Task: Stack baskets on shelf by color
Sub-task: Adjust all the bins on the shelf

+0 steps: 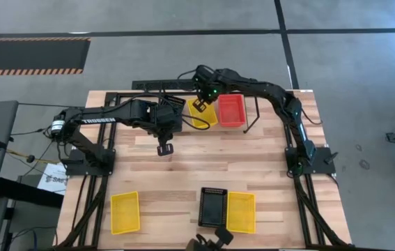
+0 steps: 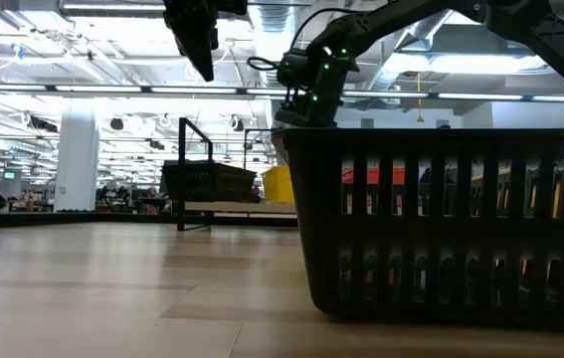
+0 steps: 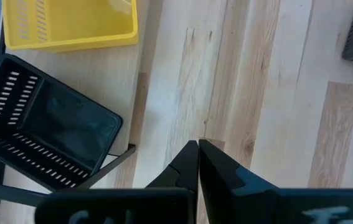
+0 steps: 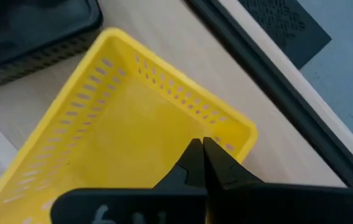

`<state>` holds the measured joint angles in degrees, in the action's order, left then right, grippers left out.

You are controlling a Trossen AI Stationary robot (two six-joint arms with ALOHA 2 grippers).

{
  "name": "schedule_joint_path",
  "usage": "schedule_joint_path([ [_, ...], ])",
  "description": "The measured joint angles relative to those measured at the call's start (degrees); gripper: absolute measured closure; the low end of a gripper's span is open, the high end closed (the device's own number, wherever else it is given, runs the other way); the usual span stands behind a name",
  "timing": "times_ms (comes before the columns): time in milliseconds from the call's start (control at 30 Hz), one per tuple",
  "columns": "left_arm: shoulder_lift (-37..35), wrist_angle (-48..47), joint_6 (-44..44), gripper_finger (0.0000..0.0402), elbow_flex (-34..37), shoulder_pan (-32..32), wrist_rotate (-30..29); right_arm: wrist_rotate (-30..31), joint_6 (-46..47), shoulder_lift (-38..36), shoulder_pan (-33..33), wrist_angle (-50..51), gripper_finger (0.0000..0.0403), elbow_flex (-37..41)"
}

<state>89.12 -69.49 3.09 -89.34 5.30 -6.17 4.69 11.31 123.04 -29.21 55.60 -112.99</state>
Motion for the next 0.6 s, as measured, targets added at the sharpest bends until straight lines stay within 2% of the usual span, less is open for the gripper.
schedule_joint_path([
  [600,0.00,0.00,1.06,0.0401,0.00,-0.02,0.00,1.46,-0.68,0.02,0.85,0.69,0.0403,0.02],
])
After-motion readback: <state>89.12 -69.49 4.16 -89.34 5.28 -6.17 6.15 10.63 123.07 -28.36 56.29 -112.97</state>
